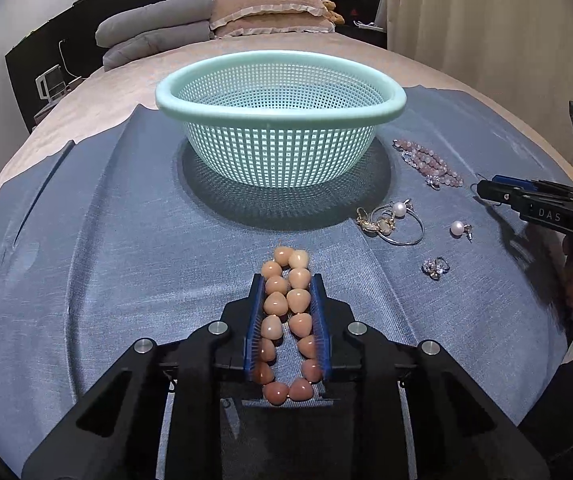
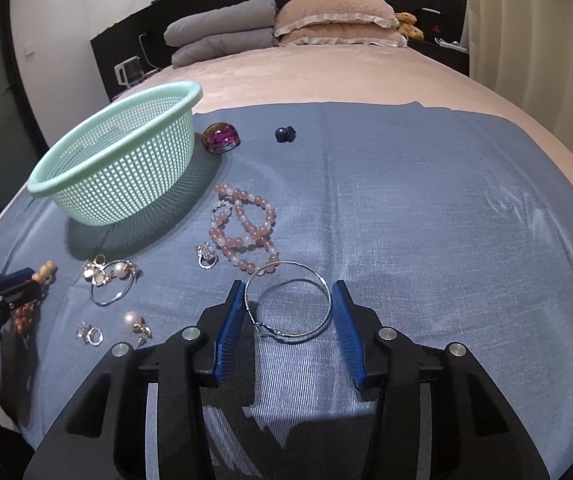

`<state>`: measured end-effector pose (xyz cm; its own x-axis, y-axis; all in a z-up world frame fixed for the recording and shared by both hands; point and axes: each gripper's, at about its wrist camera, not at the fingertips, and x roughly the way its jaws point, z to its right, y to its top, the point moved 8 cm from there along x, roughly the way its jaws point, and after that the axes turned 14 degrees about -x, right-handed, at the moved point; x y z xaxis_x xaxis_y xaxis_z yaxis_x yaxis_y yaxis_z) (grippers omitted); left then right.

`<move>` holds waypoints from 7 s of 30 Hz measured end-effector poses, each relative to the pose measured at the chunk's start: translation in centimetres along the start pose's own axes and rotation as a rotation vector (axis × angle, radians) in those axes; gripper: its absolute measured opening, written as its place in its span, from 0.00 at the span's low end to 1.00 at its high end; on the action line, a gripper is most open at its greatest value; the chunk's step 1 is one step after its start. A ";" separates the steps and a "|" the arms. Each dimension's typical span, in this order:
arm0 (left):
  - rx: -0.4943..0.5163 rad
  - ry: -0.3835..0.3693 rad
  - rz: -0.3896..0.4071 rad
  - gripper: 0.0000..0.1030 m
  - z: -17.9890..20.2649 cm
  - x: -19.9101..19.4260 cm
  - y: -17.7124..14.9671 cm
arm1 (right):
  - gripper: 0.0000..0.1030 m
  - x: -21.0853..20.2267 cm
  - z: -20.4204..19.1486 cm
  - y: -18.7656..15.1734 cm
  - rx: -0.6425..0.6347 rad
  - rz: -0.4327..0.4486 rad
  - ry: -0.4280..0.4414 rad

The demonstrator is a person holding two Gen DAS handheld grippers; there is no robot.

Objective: Organize jewelry
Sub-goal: 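Grasp the peach beaded bracelet with the left tool while the right tool grasps the silver hoop earring, then carry the bracelet and hoop earring over the green basket and open both tools, then grasp a small silver earring with the left tool while the right tool grasps the pearl stud, then carry both earrings into the green basket and open both tools, then grasp the pink beaded necklace with the right tool while the left tool grasps a small earring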

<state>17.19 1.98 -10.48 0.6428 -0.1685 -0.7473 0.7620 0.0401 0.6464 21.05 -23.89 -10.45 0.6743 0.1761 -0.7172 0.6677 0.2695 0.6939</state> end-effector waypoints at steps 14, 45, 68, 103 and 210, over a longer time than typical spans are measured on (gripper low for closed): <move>-0.017 -0.012 0.172 0.11 -0.4 -8.7 6.1 | 0.40 -9.1 -1.9 8.5 -0.086 0.222 -0.012; 0.048 -0.044 0.141 0.11 0.1 3.7 17.2 | 0.41 5.6 -11.5 16.3 -0.374 0.110 0.229; 0.342 -0.238 0.281 0.94 1.0 -4.3 11.8 | 0.85 -0.7 -8.1 12.1 -0.459 0.246 0.262; 0.647 -0.494 -0.026 0.48 9.5 1.2 -1.8 | 0.46 0.0 -10.0 0.4 -0.481 0.073 0.333; 0.355 -0.459 -0.134 0.62 4.9 5.8 2.9 | 0.11 6.5 -1.3 4.1 0.016 -0.041 0.114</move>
<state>22.73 -3.73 -12.12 0.3825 -0.5608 -0.7344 0.7105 -0.3296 0.6217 27.75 -20.44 -12.35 0.6067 0.2723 -0.7469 0.6994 0.2637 0.6643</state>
